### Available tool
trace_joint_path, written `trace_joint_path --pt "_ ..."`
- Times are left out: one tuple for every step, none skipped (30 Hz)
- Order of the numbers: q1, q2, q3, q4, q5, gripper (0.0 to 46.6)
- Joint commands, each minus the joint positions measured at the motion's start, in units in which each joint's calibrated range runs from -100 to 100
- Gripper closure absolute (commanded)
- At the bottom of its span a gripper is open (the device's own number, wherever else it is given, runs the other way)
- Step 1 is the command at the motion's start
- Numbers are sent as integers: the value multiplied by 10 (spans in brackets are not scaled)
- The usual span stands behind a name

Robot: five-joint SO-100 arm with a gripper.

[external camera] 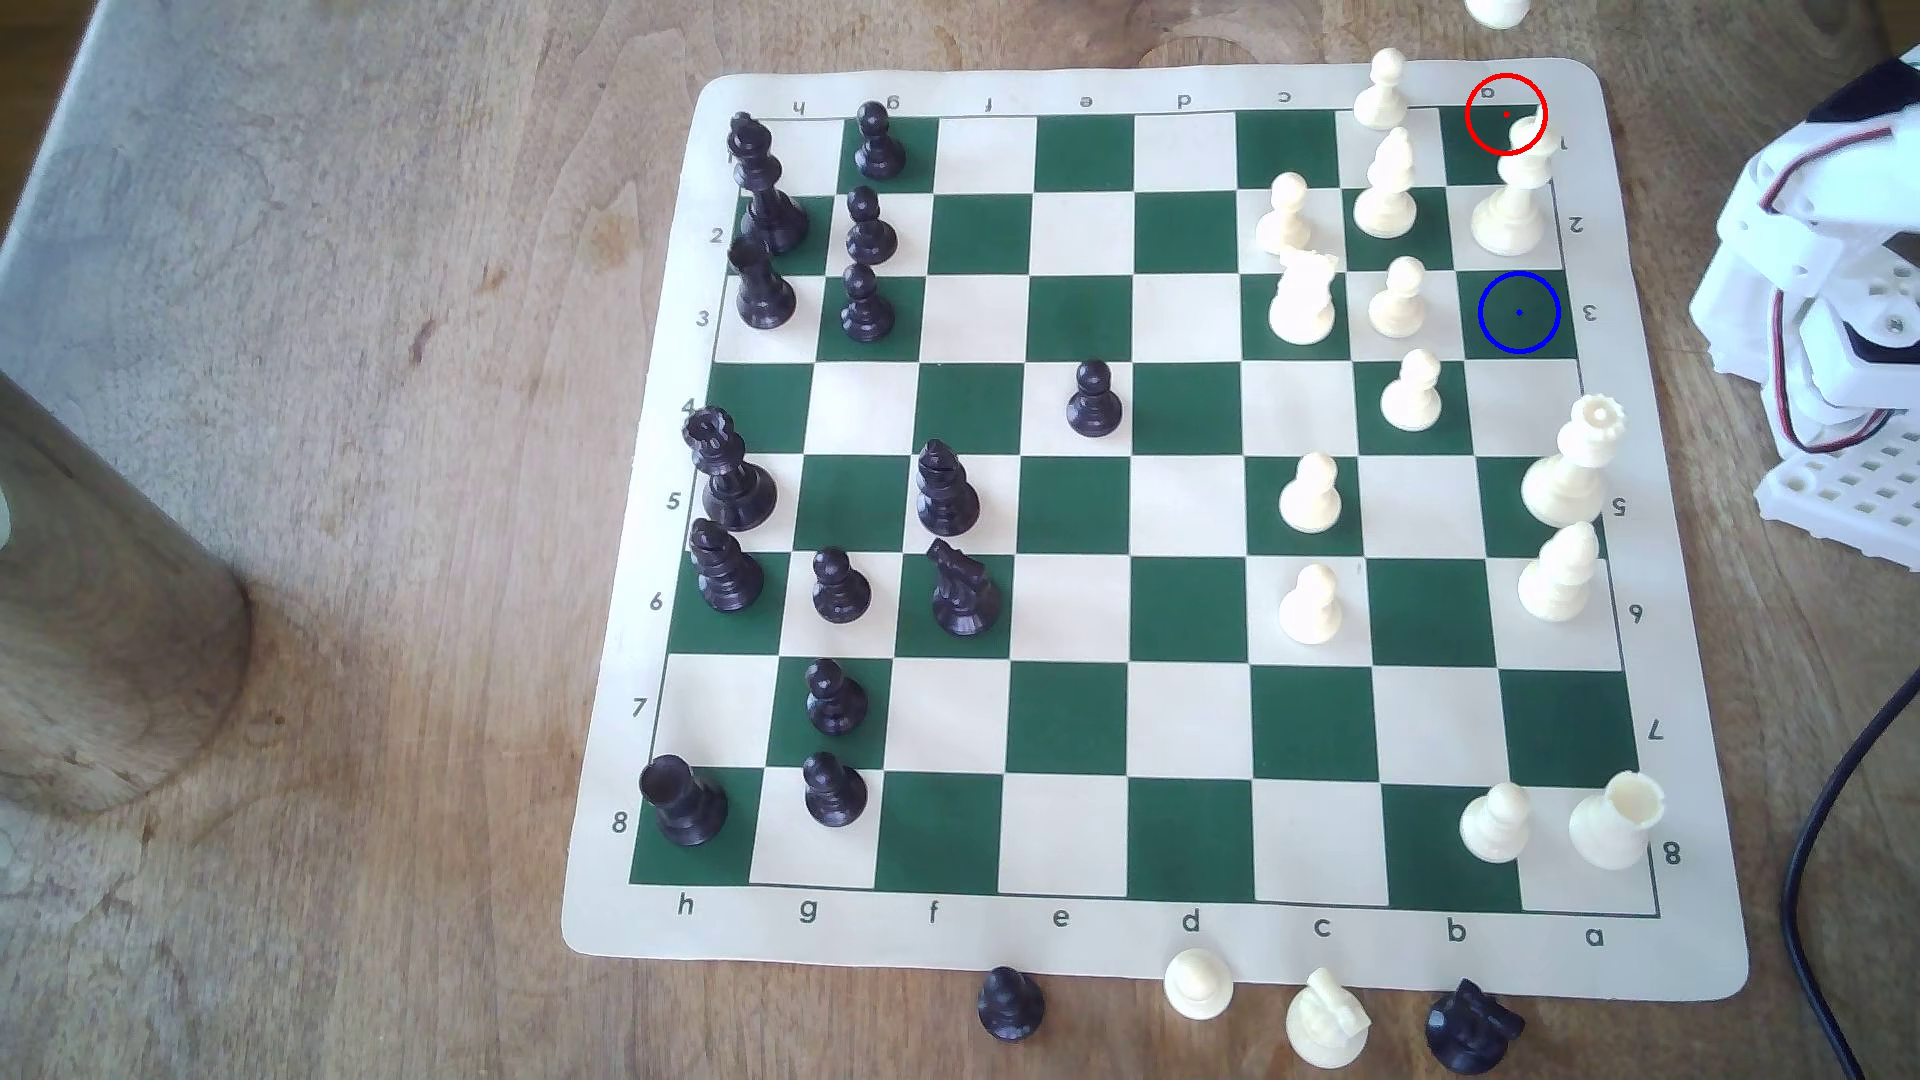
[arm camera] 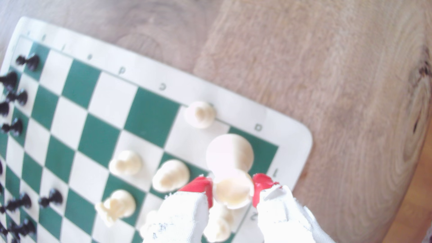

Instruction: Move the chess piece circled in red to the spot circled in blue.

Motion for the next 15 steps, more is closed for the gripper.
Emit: trace_joint_path --pt "-65 -103 -60 102 -18 463" --pt "-83 -112 -61 123 -23 463" --pt "-108 -129 -61 147 -30 463" --pt "-119 -143 -54 153 -32 463" --pt "-126 -151 -51 159 -33 463" --pt "-134 -159 -48 168 -35 463" --pt "-144 -166 -44 177 -37 463" --pt "-166 -179 -32 193 -40 463" --pt "-180 -184 -22 200 -42 463" --pt "-189 -185 -14 206 -42 463" --pt "-200 -188 -3 209 -43 463" --pt "-219 -189 26 210 -43 463" --pt "-225 -188 41 207 -44 463" --pt "-230 -185 58 203 -44 463" --pt "-232 -183 72 199 -44 463"
